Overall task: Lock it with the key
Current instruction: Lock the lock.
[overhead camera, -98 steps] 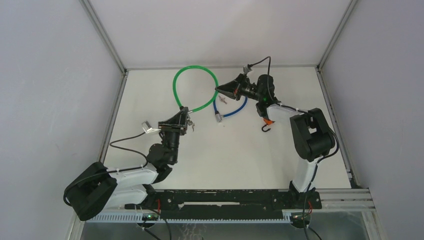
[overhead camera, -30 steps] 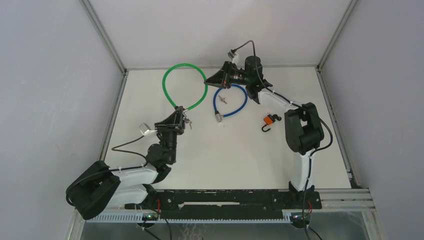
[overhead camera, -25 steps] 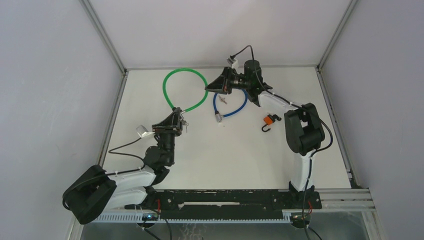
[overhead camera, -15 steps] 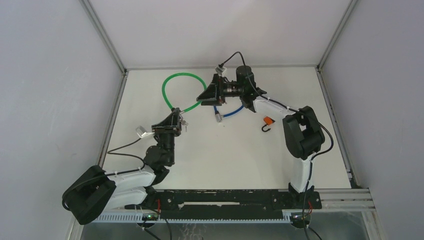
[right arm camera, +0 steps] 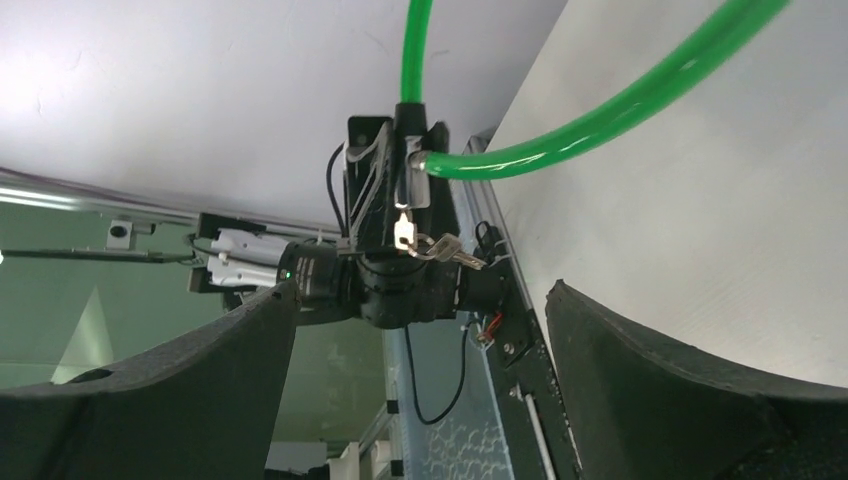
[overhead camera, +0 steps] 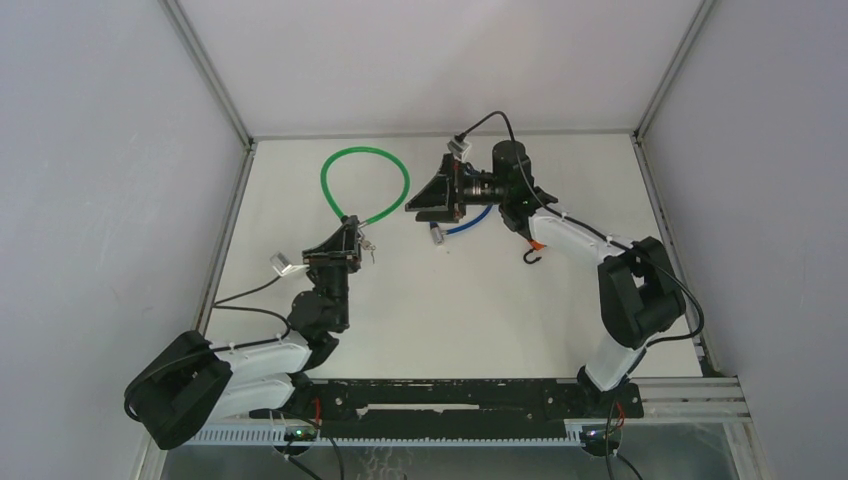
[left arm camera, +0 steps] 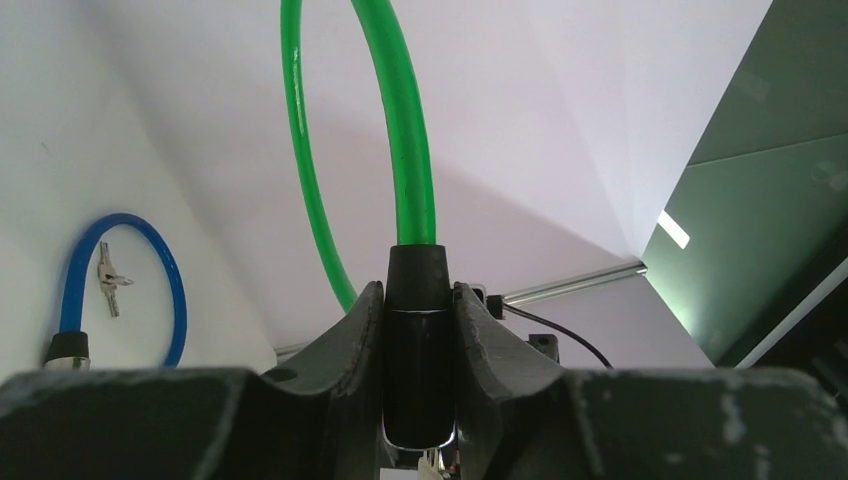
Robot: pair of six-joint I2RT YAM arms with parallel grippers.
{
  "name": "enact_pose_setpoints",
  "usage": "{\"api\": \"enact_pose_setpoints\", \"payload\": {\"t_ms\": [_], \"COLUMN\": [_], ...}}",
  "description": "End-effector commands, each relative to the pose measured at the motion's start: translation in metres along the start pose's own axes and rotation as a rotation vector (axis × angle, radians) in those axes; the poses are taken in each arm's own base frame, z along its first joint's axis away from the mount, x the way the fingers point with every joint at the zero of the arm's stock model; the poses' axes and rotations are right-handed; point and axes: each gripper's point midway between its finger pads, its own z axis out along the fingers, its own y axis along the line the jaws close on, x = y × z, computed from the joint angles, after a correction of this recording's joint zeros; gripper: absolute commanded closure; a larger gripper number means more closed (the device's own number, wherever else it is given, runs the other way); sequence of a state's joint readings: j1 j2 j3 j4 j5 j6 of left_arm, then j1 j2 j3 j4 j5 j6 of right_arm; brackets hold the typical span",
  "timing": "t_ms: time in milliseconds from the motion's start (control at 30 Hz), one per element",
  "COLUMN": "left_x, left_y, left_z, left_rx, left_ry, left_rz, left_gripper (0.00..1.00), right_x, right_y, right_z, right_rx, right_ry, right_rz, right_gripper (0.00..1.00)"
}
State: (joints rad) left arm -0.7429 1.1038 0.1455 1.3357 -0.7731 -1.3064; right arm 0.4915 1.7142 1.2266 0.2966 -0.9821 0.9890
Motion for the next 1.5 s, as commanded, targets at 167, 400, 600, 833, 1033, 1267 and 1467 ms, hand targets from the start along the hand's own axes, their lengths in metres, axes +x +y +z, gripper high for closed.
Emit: {"api": "enact_pose_setpoints", "payload": {"t_ms": [167, 400, 600, 833, 1033, 1267, 1467], "left_x": [0.01, 0.001, -0.003, 0.002, -0.005, -0.001, 0.008], "left_y": [-0.045, -0.061, -0.057, -0.061, -0.03, 0.011, 0.045], "left_z": [-0.01, -0.019, -0.021, -0.023, -0.023, -0.015, -0.015], "left_rx": [0.151, 0.194, 0.184, 0.204, 0.124, 0.006, -0.087], "left_ry": [0.115, 0.121, 0.115, 0.139, 0.1, 0.063, 0.07], "left_rz": [-0.103, -0.149, -0.16, -0.138, -0.11, -0.064, -0.056], "left_gripper": [1.0, 1.0, 1.0, 1.0, 1.0, 1.0, 1.0], "right_x": [0.036, 0.024, 0.018, 0.003, -0.005, 0.028, 0.045], "right_y": [0.019, -0.001, 0.01, -0.009, -0.067, -0.146, -0.164], "right_z": [0.004, 0.005, -0.002, -0.008, -0.034, -0.079, -0.106], "right_rx": [-0.051, 0.018, -0.173, -0.292, -0.146, 0.254, 0.476], "right_ry": [0.094, -0.324, -0.477, -0.482, -0.478, -0.469, -0.479], "right_rz": [-0.209, -0.374, -0.233, -0.043, 0.135, 0.315, 0.328], "right_gripper": [0.21, 0.15, 0.12, 0.15, 0.2, 0.16, 0.15]}}
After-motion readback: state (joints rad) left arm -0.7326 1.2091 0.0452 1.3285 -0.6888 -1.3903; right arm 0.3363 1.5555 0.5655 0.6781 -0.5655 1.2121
